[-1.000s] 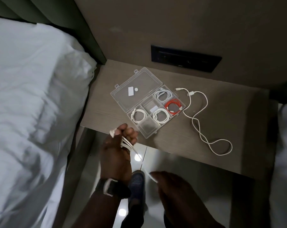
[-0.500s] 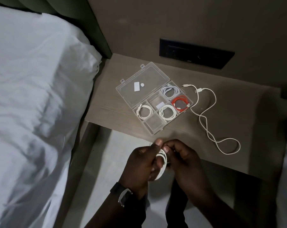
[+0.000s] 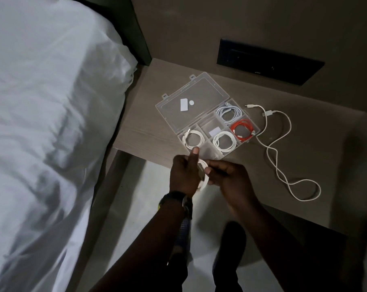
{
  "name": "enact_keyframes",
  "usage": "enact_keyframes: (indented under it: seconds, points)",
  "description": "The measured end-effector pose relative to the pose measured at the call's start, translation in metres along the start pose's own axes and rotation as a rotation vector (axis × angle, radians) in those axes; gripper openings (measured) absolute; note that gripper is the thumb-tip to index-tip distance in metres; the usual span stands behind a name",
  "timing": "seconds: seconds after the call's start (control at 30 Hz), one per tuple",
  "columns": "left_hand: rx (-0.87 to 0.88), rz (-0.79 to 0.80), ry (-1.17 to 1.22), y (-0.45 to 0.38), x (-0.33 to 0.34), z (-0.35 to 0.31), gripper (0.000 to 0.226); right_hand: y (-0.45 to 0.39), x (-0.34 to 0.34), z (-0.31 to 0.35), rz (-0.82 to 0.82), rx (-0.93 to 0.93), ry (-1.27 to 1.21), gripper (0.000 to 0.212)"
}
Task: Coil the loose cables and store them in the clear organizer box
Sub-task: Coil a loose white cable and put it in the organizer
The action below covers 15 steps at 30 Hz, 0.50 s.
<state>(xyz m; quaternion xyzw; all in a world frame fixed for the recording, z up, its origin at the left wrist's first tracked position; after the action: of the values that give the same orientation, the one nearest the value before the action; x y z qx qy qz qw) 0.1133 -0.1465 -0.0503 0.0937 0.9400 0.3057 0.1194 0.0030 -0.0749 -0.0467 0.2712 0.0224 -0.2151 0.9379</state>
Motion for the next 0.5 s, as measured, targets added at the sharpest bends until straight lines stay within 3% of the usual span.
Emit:
enact_keyframes:
  seconds: [0.07, 0.13, 0.27, 0.43, 0.5]
  points:
    - [0.117, -0.062, -0.028, -0.016, 0.001, -0.001, 0.04, -0.018, -0.001, 0.004, -0.043, -0.018, 0.044, 0.032]
    - [0.325, -0.01, -0.144, -0.022, 0.013, -0.008, 0.027, -0.034, -0.006, 0.009, -0.116, -0.04, 0.121, 0.033]
    - [0.583, 0.069, -0.448, -0.036, 0.029, -0.011, 0.03, -0.063, -0.012, 0.007, -0.195, -0.072, 0.288, 0.019]
    - [0.612, 0.107, -0.684, -0.054, 0.03, 0.001, 0.037, -0.075, -0.011, -0.002, -0.236, -0.19, 0.76, 0.022]
    - [0.59, 0.111, -0.688, -0.057, 0.028, 0.005, 0.036, -0.073, -0.009, -0.006, -0.256, -0.208, 0.818, 0.023]
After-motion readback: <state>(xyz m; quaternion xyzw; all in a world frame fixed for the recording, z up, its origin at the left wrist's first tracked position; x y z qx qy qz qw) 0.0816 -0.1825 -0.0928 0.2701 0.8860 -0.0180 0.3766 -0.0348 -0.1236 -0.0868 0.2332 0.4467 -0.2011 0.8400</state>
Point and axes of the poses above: each hand's wrist, its own y-axis away from the middle knuckle, its own x-axis out of the palm, z = x × y, the point moved 6 cm from there along -y, towards the middle knuckle, and after that the axes turned 8 degrees about y, right-handed, at the moved point
